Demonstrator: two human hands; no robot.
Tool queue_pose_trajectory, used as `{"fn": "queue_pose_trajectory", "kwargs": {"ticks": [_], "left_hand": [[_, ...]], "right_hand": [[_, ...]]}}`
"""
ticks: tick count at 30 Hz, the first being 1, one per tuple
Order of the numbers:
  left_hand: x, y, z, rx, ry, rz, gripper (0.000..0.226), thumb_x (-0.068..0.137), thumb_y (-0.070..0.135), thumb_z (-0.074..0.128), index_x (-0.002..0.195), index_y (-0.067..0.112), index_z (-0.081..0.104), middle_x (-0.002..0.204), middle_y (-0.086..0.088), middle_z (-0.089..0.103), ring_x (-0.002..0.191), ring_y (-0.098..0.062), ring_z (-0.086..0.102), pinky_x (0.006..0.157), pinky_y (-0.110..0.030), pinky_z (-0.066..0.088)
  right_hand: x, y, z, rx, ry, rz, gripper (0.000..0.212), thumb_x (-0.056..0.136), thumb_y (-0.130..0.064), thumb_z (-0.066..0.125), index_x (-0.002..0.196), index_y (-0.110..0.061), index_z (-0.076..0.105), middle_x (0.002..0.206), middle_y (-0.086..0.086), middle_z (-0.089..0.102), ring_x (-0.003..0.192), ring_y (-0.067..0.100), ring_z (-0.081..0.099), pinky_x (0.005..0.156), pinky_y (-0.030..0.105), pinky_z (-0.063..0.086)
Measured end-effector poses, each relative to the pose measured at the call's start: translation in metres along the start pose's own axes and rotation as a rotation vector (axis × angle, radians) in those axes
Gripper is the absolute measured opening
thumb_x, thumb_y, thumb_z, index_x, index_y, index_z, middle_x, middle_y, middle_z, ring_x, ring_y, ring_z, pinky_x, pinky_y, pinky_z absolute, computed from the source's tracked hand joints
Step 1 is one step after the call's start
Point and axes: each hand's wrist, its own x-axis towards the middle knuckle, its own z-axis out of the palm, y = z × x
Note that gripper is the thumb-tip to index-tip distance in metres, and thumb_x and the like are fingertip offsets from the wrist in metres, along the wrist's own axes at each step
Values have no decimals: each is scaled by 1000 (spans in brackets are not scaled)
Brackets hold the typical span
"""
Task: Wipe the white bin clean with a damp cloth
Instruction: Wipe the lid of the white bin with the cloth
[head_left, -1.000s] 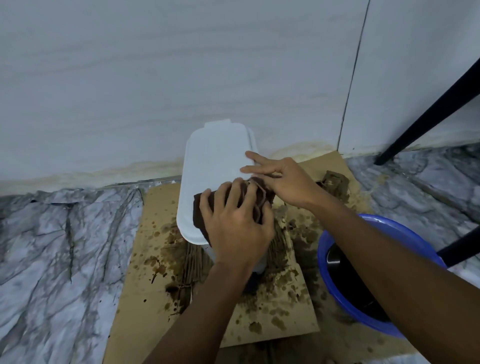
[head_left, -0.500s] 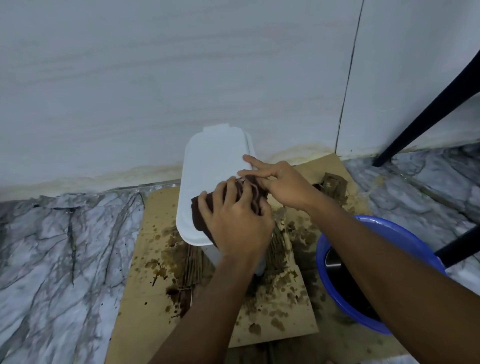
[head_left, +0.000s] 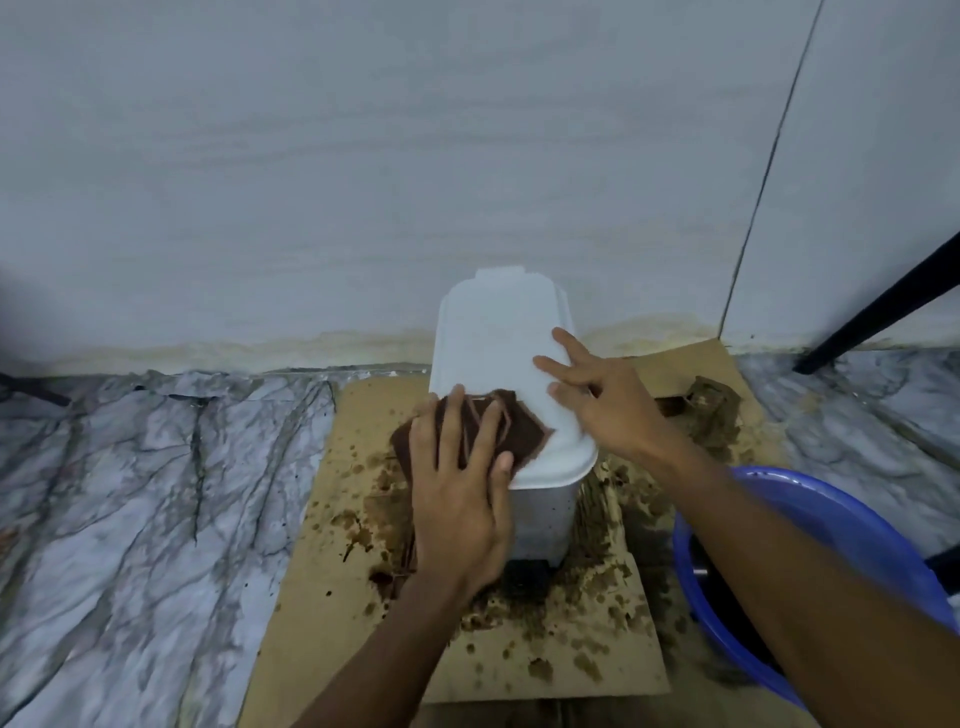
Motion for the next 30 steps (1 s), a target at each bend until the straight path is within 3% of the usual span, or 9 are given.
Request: {"fn": "queue_pose_trajectory", "kwargs": {"ticks": [4, 7, 12, 14, 17, 20, 24, 27, 30], "left_hand": [[-3, 30, 14, 237, -132, 376, 52, 110, 38, 28, 157, 17, 36, 169, -9, 19, 157, -31, 9, 127, -51, 10], [7, 21, 5, 251, -191, 459, 54, 110, 40, 28, 159, 18, 30, 169, -7, 19, 157, -27, 10, 127, -47, 12], [10, -23, -15, 53, -54, 130, 50, 109, 37, 32, 156, 21, 40, 164, -11, 31, 153, -29, 24, 122, -53, 24], [5, -22, -16, -6, -38, 77, 49, 109, 36, 34, 154, 22, 43, 163, -10, 33, 154, -30, 22, 122, -55, 23], [11, -8, -18, 87, -162, 249, 50, 109, 37, 29, 155, 23, 41, 162, -7, 36, 155, -27, 20, 127, -51, 13], [52, -6, -26, 83, -281, 185, 52, 108, 45, 23, 153, 28, 44, 161, -1, 40, 153, -22, 25, 128, -39, 4], [120, -26, -17, 40, -536, 36, 51, 109, 41, 29, 158, 30, 30, 169, 0, 17, 157, -22, 5, 127, -40, 0], [152, -31, 1, 78, -572, -57, 53, 109, 41, 27, 161, 28, 22, 170, -5, 11, 156, -27, 3, 126, -46, 6], [155, -18, 6, 203, -570, -26, 55, 109, 42, 23, 162, 28, 17, 171, -4, 8, 157, -28, 1, 126, -48, 4]], "right_hand": [[0, -2, -5, -37, -18, -33, 35, 99, -9, 60, 131, -22, 66, 161, -14, 32, 145, 0, 29, 119, 21, 29], [0, -2, -10, -57, -48, -49, 35, 99, -10, 60, 132, -21, 65, 160, -14, 32, 143, -3, 30, 100, -2, 33], [0, 2, -4, 62, -45, -13, 35, 97, -6, 61, 130, -19, 65, 160, -16, 34, 140, -7, 32, 114, 18, 36], [-1, 2, -2, 88, -21, -16, 35, 97, -5, 61, 127, -23, 64, 159, -16, 35, 138, -9, 33, 110, 14, 38], [-2, 3, -3, 60, -14, -35, 36, 97, -4, 60, 125, -27, 65, 159, -15, 35, 130, -20, 36, 106, 9, 39], [-1, 0, -1, 32, -11, -39, 39, 99, -2, 57, 125, -29, 64, 160, -11, 34, 133, -17, 36, 104, 3, 35], [-4, -1, 6, 35, 2, -12, 38, 100, -8, 56, 131, -31, 61, 162, -16, 28, 149, 1, 26, 121, 28, 28], [-8, -3, 13, -128, 50, 14, 44, 104, -17, 51, 147, -27, 47, 162, -21, 21, 149, 2, 22, 123, 28, 22], [-10, -1, 17, -288, 164, 34, 63, 104, -23, 50, 160, -21, 21, 149, -16, 34, 137, 4, 35, 113, 23, 30]]}}
